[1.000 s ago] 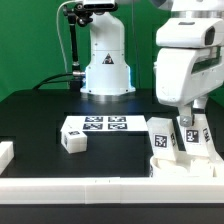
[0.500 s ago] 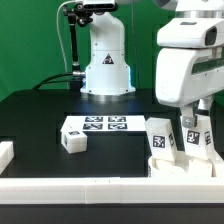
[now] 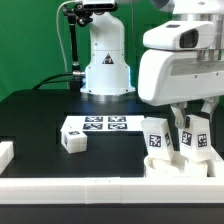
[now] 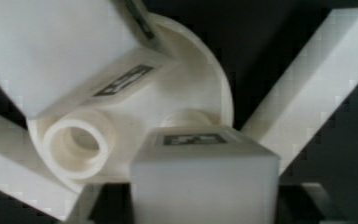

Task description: Assemble stool

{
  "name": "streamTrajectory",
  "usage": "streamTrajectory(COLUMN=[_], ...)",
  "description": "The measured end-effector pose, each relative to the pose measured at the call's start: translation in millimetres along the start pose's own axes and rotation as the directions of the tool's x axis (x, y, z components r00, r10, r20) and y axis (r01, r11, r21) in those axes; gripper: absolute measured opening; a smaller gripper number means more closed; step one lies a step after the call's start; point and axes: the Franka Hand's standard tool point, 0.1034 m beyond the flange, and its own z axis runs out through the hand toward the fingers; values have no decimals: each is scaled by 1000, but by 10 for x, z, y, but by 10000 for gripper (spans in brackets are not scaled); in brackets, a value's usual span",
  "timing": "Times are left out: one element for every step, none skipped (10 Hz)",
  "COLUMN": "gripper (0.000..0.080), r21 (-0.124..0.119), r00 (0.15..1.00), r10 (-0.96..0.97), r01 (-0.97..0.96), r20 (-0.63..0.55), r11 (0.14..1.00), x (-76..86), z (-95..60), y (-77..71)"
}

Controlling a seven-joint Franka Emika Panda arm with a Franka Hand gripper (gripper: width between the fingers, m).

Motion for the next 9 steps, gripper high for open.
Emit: streamTrajectory(gripper=[338,338,338,338,338,338,338,338,338], r21=[0,0,9,12,23,34,39,41,45], r00=[997,981,944,914,858,815,776,724,681], r10=[81,192,329,405,513,579,630,689,732], r01=[-81,-192,-329,-405,-513,-579,-630,-689,-733], r20=[0,0,2,4,8,14,18,23,28], r11=[997,981,944,914,858,815,775,723,679], x=[6,11,16,17,20,19,22,25,27], z=[1,1,2,2,2,1,1,1,1], y=[-25,-52,-79,-89,-98,-90,-102,-114,-122])
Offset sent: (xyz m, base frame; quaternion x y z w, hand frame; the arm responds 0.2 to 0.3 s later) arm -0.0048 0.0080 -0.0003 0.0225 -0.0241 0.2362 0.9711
